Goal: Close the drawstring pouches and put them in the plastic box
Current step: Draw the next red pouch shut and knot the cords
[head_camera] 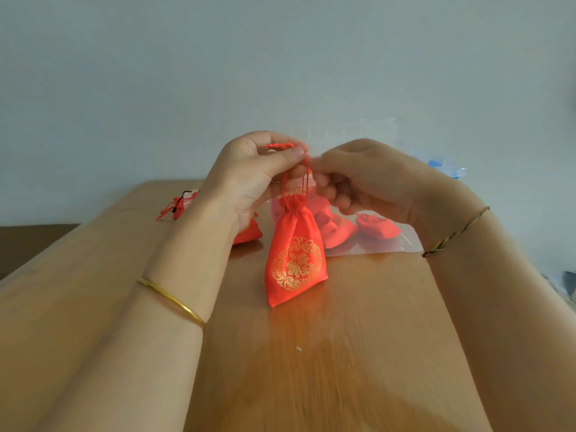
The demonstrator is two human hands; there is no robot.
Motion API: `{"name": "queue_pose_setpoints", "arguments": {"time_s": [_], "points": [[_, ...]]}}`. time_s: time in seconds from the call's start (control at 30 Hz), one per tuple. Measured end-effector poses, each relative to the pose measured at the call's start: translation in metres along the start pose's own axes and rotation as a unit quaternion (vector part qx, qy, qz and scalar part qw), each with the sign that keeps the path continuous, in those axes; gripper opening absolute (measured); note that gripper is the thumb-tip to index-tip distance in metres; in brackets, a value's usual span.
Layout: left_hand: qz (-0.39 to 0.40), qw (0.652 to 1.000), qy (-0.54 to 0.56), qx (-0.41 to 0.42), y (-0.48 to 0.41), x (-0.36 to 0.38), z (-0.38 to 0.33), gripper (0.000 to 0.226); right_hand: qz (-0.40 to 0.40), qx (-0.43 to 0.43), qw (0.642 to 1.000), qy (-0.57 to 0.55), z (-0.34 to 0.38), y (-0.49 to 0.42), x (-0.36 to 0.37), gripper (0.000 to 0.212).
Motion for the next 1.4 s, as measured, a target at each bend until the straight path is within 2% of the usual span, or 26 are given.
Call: {"name": "queue_pose_setpoints", "arguments": {"time_s": [0.07,0.13,0.2,0.27,0.4,0.57,0.67,0.77,1.0,1.07,1.2,1.3,1.33,1.4], "points": [[0.003,1.0,-0.02,0.006,0.001,0.0,0.0,0.013,0.032,0.024,0.997,0.069,0.0,0.003,-0.001,0.033],[0.022,0.998,-0.051,0.02,0.002,0.0,-0.002,0.016,-0.01,0.017,0.995,0.102,0.0,0.002,-0.004,0.031],[0.051,0.992,-0.099,0.055,0.005,-0.001,-0.004,0.02,-0.071,-0.023,0.995,0.066,-0.001,0.0,-0.004,0.029],[0.063,0.977,-0.176,0.106,0.007,0.001,-0.007,0.025,-0.088,-0.061,0.994,-0.012,-0.003,-0.003,-0.002,0.026],[0.033,0.944,-0.261,0.197,0.009,0.005,-0.01,0.028,-0.047,-0.082,0.993,-0.075,-0.006,-0.005,0.001,0.02],[-0.036,0.913,-0.295,0.281,0.006,0.004,-0.006,0.028,-0.005,-0.05,0.991,-0.123,-0.012,-0.002,-0.006,0.024],[-0.058,0.906,-0.292,0.301,0.005,0.006,-0.004,0.028,0.034,-0.038,0.99,-0.133,-0.014,-0.001,-0.008,0.022],[-0.071,0.904,-0.302,0.294,0.005,0.008,-0.002,0.025,0.039,-0.037,0.992,-0.112,-0.013,0.0,-0.006,0.02],[-0.05,0.926,-0.307,0.213,0.003,0.0,-0.003,0.011,-0.11,-0.07,0.991,0.041,-0.004,0.007,-0.016,0.022],[-0.055,0.918,-0.332,0.209,0.004,-0.003,-0.002,0.01,-0.124,-0.061,0.989,0.05,-0.005,0.011,-0.019,0.025],[-0.076,0.889,-0.408,0.193,0.004,-0.011,-0.003,0.023,-0.173,-0.046,0.983,0.039,-0.016,0.022,-0.021,0.03],[-0.043,0.886,-0.443,0.128,0.003,-0.018,-0.002,0.032,-0.247,-0.054,0.965,-0.064,-0.024,0.028,-0.019,0.031],[-0.037,0.893,-0.438,0.098,0.003,-0.018,-0.001,0.034,-0.254,-0.055,0.955,-0.143,-0.026,0.029,-0.017,0.032],[-0.046,0.93,-0.364,0.035,0.001,-0.018,0.003,0.035,-0.228,-0.057,0.916,-0.325,-0.03,0.029,-0.011,0.038]]}}
Point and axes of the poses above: each hand's wrist, its own y-axis away from the middle knuckle, its own x-axis out of the palm, z = x × y, the point moved 1 cm from there along -y, towards the middle knuckle, and after that the axes turned 7 degrees about -x, right-handed, at the moved point
